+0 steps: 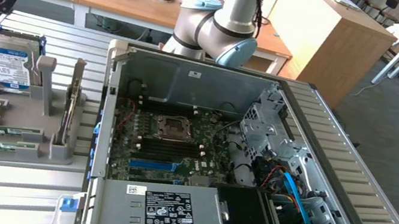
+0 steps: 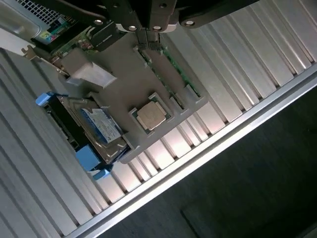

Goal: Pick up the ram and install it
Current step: 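Pick up the ram and move it above insertion slot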

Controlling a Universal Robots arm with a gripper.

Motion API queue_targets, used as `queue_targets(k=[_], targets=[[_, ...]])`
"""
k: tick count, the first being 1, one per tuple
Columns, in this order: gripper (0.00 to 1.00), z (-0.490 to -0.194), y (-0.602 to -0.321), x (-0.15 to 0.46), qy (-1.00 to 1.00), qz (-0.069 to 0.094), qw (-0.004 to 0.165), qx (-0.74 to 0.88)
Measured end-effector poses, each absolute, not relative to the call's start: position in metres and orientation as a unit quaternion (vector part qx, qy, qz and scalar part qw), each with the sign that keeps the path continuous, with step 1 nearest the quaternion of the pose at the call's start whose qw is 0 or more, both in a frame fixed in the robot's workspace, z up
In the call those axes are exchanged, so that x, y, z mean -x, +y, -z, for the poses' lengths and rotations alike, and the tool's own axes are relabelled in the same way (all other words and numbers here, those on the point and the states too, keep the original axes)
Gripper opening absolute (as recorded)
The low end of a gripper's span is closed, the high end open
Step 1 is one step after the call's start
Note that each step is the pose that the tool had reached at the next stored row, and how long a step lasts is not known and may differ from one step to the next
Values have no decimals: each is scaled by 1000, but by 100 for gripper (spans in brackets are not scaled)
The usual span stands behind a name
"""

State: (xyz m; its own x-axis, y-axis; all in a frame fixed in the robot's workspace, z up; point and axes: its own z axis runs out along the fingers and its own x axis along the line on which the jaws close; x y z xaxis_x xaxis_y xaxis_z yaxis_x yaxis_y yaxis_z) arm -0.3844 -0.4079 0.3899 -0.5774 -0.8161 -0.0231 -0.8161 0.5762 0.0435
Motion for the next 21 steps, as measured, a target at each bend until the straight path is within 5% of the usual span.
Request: queue_targets(k=[21], targets=[[10, -388, -408, 384, 796, -24, -4, 605]])
